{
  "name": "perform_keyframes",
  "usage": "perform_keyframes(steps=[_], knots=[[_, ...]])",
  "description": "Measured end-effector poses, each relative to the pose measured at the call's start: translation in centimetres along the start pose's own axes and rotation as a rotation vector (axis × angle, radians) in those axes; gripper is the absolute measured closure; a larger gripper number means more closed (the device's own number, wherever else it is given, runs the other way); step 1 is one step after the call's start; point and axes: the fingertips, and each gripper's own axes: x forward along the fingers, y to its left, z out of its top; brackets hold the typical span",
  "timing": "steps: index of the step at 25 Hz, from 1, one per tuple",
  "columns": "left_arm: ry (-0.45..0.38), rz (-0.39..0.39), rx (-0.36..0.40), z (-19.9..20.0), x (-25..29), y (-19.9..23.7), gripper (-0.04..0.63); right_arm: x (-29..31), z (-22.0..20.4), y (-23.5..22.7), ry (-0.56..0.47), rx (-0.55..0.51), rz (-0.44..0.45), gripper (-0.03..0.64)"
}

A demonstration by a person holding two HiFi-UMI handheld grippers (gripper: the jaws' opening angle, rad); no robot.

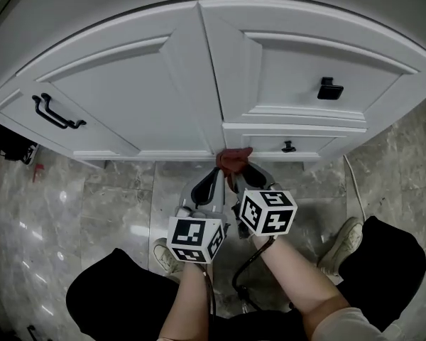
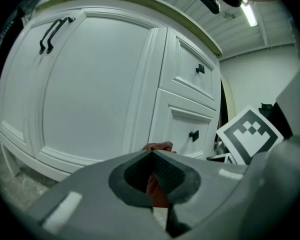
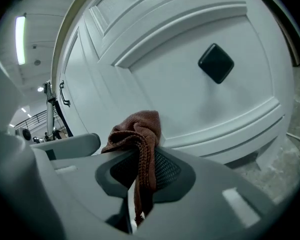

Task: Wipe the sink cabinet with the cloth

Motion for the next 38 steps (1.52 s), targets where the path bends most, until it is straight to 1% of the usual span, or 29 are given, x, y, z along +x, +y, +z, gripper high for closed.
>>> perform_keyframes(steps=[4, 10, 18, 25, 33, 38], knots=[[0.01, -0.008, 0.0, -0.5, 0.2, 0.3, 0.595, 0.7, 0.1, -1.0, -0.002, 0.023, -0.02, 0.528], [0.015, -0.023, -0.001, -0.6, 0.6, -0.2, 0.595, 0.0, 0.0, -3.1, -0.004, 0.037, -0.054, 0.528], [0.028, -0.064, 0.014, -0.8, 1.9, -2.4, 0.595, -1.5, 0.7, -5.7, -0.022, 0.064, -0.084, 0.528], [0.032, -0.113, 0.025, -0.9, 3.8, -5.6, 0.595, -5.0, 2.3, -10.9, -0.053, 0.091, -0.161, 0.526], [0.046, -0.193, 0.074, -1.2, 6.1, -10.7, 0.595, -8.9, 4.1, -16.5, -0.096, 0.161, -0.26, 0.526], [0.056, -0.223, 0.087, -1.9, 6.8, -12.8, 0.595, -11.2, 4.7, -19.5, -0.107, 0.133, -0.323, 0.526]])
